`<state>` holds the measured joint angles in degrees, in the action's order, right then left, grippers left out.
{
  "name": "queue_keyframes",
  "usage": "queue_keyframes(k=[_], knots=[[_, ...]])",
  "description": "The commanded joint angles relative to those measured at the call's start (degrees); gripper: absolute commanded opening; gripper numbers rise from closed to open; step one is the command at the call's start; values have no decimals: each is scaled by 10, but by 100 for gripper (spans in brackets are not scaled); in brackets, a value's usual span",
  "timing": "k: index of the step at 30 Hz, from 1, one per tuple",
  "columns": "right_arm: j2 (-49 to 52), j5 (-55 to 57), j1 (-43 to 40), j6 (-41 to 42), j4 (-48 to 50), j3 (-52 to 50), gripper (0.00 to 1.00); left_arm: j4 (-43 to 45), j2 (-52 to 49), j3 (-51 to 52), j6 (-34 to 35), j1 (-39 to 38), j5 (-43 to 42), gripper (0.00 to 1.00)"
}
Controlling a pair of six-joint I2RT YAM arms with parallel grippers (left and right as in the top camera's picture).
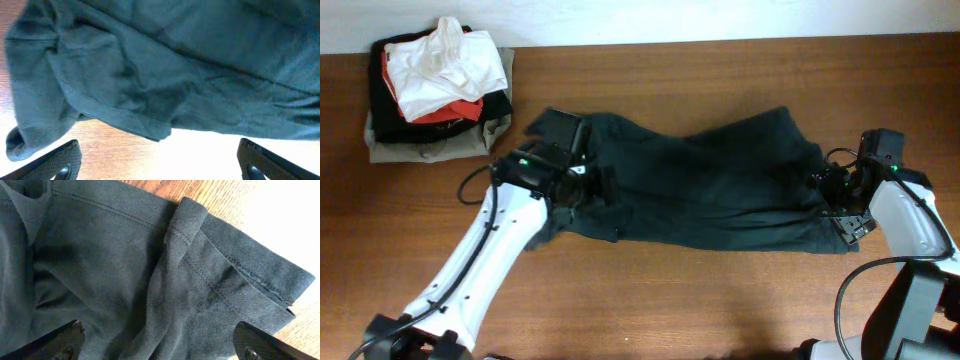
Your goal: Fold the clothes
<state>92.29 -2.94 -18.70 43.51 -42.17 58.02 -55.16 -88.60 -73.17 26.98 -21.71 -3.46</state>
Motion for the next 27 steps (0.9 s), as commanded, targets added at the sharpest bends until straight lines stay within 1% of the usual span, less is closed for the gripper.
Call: queue_keyframes(k=[1, 9, 12, 20, 25, 27], knots=[[4, -1, 3, -2, -1, 9, 99, -5, -16, 4, -7, -16, 20, 99], [4, -1, 3, -2, -1, 9, 99, -35, -89, 13, -7, -16, 17, 99], [4, -1, 3, -2, 0, 9, 99, -54, -94, 16, -7, -16, 17, 99], [4, -1, 3, -2, -1, 9, 99, -52, -132, 30, -7, -16, 17, 99], [4, -1, 3, -2, 0, 9, 99, -71, -152, 30, -7, -16, 6, 99], [4, -1, 3, -2, 2, 9, 99, -70, -162, 30, 10, -16, 6, 99]])
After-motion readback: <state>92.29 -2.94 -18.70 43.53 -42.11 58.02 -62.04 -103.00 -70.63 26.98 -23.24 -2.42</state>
